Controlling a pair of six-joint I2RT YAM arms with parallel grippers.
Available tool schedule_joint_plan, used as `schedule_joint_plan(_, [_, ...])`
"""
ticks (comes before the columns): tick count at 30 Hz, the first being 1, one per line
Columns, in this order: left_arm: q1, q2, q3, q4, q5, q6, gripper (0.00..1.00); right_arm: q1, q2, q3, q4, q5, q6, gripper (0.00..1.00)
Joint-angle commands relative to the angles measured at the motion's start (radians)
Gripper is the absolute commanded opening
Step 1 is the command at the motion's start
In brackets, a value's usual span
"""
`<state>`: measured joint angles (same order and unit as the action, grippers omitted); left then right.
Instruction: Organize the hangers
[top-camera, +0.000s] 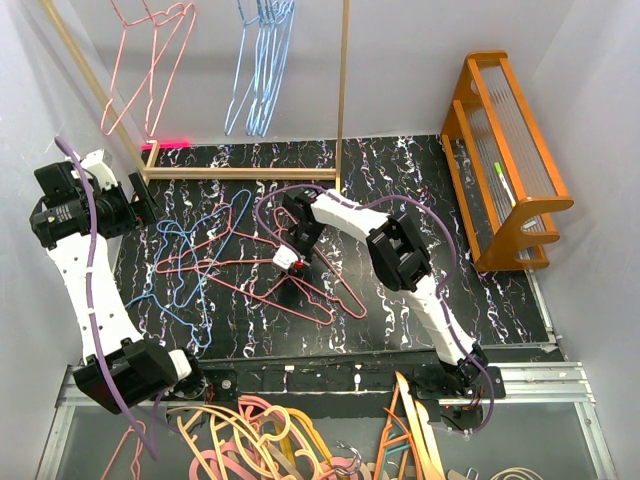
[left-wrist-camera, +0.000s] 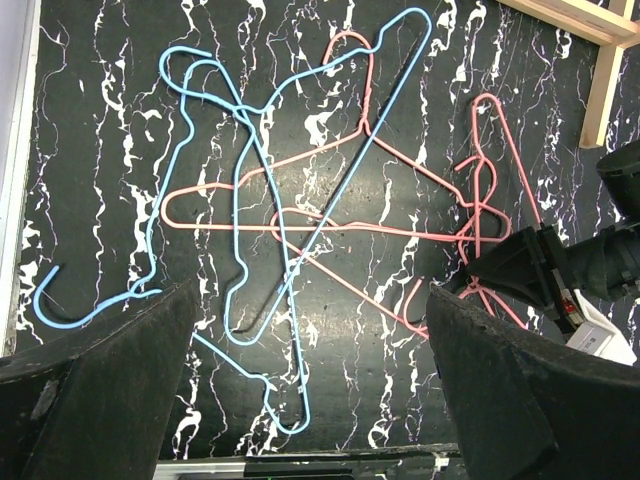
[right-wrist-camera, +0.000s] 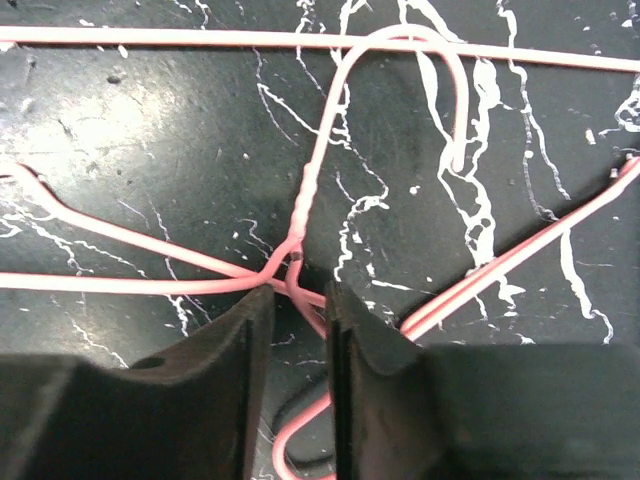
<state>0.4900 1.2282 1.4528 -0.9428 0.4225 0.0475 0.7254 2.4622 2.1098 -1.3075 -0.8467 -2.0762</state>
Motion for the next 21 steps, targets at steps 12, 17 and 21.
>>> schedule_joint_plan(12, [0.016, 0.001, 0.041, -0.089, 0.255, 0.026, 0.97, 0.008, 0.032, 0.07, -0.03, 0.082, -0.172, 0.08])
schedule_joint_plan(17, [0.014, 0.105, 0.132, -0.386, 0.498, 0.238, 0.97, -0.037, -0.059, 0.122, -0.029, 0.021, -0.065, 0.08])
schedule_joint_plan(21, [-0.109, 0.155, 0.205, -0.494, 0.515, 0.359, 0.97, -0.074, -0.167, 0.1, -0.02, -0.017, 0.049, 0.08])
